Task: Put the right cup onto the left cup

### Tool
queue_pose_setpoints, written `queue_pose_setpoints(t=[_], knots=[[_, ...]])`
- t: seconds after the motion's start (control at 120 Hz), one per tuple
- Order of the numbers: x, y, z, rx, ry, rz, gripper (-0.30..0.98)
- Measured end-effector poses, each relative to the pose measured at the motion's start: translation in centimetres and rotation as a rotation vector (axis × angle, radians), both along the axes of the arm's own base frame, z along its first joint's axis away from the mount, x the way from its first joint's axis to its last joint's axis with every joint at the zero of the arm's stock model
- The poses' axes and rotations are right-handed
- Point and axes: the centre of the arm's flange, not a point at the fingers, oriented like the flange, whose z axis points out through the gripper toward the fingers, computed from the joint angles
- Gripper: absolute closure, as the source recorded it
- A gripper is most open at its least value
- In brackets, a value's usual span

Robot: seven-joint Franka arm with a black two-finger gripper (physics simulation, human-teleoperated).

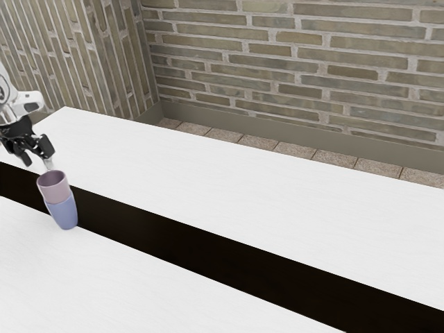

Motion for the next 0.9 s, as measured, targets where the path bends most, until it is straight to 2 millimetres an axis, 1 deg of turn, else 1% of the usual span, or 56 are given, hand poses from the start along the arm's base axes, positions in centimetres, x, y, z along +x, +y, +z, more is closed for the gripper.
queue_pose_setpoints(t=[0.067, 0.15, 0.233, 0.308, 0.358, 0.425, 0.55, 0.683, 0.733, 0.817, 0.858, 0.9], knots=[[-0.6, -0.6, 2.0, -0.002, -0.021, -0.010, 0.10], [-1.3, -1.5, 3.4, -0.009, -0.029, -0.024, 0.07], [-1.5, -2.2, 4.2, -0.013, -0.028, -0.040, 0.05], [-1.1, -3.2, 4.3, -0.015, -0.022, -0.064, 0.03], [-0.3, -4.4, 4.4, -0.014, -0.017, -0.091, 0.03], [1.0, -6.5, 4.4, -0.012, -0.012, -0.139, 0.02], [3.8, -11.2, 4.4, -0.005, -0.006, -0.239, 0.01], [6.9, -16.4, 5.3, 0.015, -0.019, -0.341, 0.01], [8.2, -18.2, 6.1, 0.025, -0.024, -0.374, 0.00], [9.9, -21.0, 8.0, 0.044, -0.029, -0.419, 0.00], [10.5, -21.9, 9.3, 0.051, -0.035, -0.431, 0.00], [10.7, -22.3, 10.6, 0.054, -0.039, -0.435, 0.00]])
